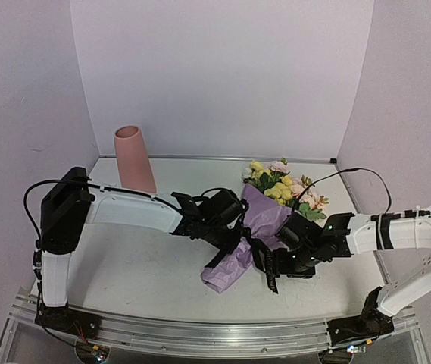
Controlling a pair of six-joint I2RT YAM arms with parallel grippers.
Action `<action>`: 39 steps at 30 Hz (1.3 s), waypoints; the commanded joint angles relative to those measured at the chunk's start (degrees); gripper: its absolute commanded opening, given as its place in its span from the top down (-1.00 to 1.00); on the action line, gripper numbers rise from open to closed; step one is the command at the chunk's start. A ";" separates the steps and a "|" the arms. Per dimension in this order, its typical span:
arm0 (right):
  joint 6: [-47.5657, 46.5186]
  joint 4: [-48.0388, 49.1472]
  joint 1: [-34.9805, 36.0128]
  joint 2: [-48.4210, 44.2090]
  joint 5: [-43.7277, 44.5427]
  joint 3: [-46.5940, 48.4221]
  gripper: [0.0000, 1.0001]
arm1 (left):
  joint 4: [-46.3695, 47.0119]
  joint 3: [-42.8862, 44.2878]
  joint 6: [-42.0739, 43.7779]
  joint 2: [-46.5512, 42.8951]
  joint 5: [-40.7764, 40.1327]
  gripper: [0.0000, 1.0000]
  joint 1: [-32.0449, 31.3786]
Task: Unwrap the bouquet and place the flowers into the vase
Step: Untie the ribbon from the wrapping paper.
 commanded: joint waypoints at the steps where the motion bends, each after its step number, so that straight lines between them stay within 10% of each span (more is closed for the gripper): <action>1: -0.67 0.98 1.23 0.67 -0.07 -1.55 -0.29 | -0.34 0.48 -0.99 -3.94 -1.08 0.64 0.22; 20: -0.05 2.64 2.30 11.21 0.52 -1.24 -0.11 | -0.31 -1.84 -0.63 -6.36 -3.73 0.92 0.40; 27: 0.30 2.97 2.89 12.59 0.76 -1.62 0.11 | -0.44 -3.66 -1.24 -7.31 -3.41 -0.02 1.22; 36: 1.64 -2.05 2.96 15.87 3.56 1.94 0.99 | -0.41 -5.07 -1.87 -8.28 -0.53 -0.22 5.32; 39: 2.38 -2.98 2.98 14.10 4.33 2.02 1.00 | -0.43 -6.07 0.29 -8.97 -1.10 -0.32 5.46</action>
